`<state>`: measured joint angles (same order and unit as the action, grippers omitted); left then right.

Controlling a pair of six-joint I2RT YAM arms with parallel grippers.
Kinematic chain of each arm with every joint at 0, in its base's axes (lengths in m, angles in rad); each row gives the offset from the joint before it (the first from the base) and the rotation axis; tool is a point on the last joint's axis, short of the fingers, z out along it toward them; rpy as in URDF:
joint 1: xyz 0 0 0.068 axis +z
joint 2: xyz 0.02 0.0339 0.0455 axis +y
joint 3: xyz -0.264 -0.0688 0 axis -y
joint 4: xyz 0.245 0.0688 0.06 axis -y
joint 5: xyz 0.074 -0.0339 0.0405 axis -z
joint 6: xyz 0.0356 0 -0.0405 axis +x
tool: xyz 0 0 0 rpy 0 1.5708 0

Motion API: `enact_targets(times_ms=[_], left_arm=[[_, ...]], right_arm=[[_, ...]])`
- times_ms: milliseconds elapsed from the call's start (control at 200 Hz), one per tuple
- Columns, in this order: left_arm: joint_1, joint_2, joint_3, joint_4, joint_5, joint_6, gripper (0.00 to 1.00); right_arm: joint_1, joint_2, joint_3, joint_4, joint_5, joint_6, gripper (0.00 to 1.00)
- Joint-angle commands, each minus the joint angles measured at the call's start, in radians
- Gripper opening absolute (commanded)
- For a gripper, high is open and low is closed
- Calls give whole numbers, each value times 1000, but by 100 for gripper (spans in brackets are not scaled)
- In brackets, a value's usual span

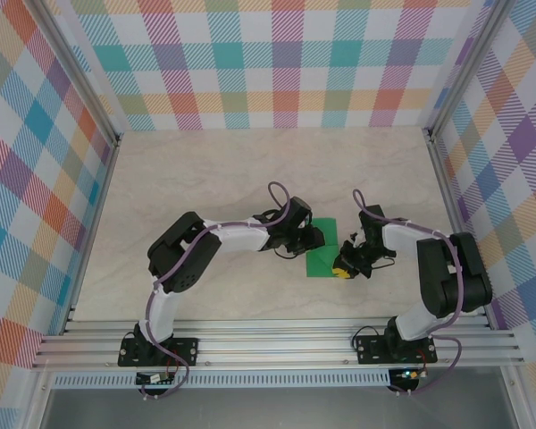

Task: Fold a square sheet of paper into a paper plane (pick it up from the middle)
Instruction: Fold the triangle a second time at the center of the table.

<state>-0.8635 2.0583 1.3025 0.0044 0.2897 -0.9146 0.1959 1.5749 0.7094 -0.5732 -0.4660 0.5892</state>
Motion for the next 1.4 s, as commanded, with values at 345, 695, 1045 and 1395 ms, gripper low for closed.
enact_targets(times_ms=[345,695,1045,1395], left_arm=[[-41,-117,-48,86,-1,22,39],[-80,-73,-63,160,27,-16,31],[-85,-17,-68,198,42,-44,32],[-87,-73,-109,231,48,-2,40]], right_arm=[[-6,34,6,-31,41,-43,10],[-6,27,-1,-24,48,-33,11],[-6,34,7,-24,54,-25,11],[-6,31,13,-28,63,-25,11]])
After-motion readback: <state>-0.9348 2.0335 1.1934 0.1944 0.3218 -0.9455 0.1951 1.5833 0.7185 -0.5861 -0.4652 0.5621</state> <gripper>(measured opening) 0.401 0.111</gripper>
